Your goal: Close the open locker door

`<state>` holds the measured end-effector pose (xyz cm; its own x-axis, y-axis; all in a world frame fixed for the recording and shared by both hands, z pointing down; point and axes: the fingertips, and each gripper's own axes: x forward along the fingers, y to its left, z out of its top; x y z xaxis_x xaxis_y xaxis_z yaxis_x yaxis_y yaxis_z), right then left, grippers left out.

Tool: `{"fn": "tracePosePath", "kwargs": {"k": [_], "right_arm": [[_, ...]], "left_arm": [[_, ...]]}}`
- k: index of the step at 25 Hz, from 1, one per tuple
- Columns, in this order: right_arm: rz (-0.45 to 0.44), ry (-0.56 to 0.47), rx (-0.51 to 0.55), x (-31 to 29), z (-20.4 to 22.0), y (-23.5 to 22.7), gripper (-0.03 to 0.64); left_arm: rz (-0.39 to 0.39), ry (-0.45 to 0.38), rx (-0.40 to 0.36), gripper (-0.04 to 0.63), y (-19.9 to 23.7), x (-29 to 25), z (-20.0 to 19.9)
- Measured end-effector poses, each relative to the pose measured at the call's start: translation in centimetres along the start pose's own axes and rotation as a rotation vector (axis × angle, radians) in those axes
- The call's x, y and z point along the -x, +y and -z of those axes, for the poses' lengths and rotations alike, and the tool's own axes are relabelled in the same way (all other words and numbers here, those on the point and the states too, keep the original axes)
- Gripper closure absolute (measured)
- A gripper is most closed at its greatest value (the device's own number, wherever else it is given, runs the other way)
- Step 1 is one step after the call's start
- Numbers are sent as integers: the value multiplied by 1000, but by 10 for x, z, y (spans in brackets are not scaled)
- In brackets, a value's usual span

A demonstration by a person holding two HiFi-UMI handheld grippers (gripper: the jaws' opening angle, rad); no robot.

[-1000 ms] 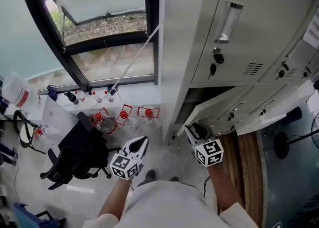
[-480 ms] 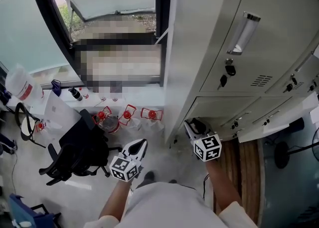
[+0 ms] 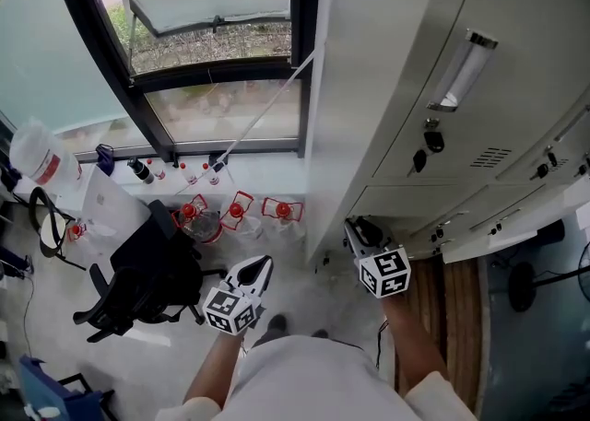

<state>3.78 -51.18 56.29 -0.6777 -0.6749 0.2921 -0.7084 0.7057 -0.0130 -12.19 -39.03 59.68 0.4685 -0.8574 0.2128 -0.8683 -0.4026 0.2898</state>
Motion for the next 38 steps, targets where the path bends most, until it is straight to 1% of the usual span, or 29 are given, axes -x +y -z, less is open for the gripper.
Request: {"fn": "tracePosePath", "kwargs": {"k": [1,5,7,12,18,24,32,38], "right_arm": [[-2,-1,0,0,0,0,537],[-4,3,14,1,2,2,494],[2,12,20,3,5,3,486],[23,20,3,9,15,1,459],[53,17,-15,16,21,3,459],[60,10,-12,32,22,11,459],[90,10,-25,73,19,5,477],[79,5,-21,114,19,3,489]], "left_arm": [[2,2,-1,574,1,-1,0],[13,7,-7,574,0,-4,-1],[20,7,-12,574,-2,-3,-2],[30,11,-14,574,-7,3,1],[34,22,-17,574,-10,16,7],[43,25,-27,574,-20,26,10],[71,42,-54,574,-56,28,13],[83,48,-71,574,-89,25,17]]}}
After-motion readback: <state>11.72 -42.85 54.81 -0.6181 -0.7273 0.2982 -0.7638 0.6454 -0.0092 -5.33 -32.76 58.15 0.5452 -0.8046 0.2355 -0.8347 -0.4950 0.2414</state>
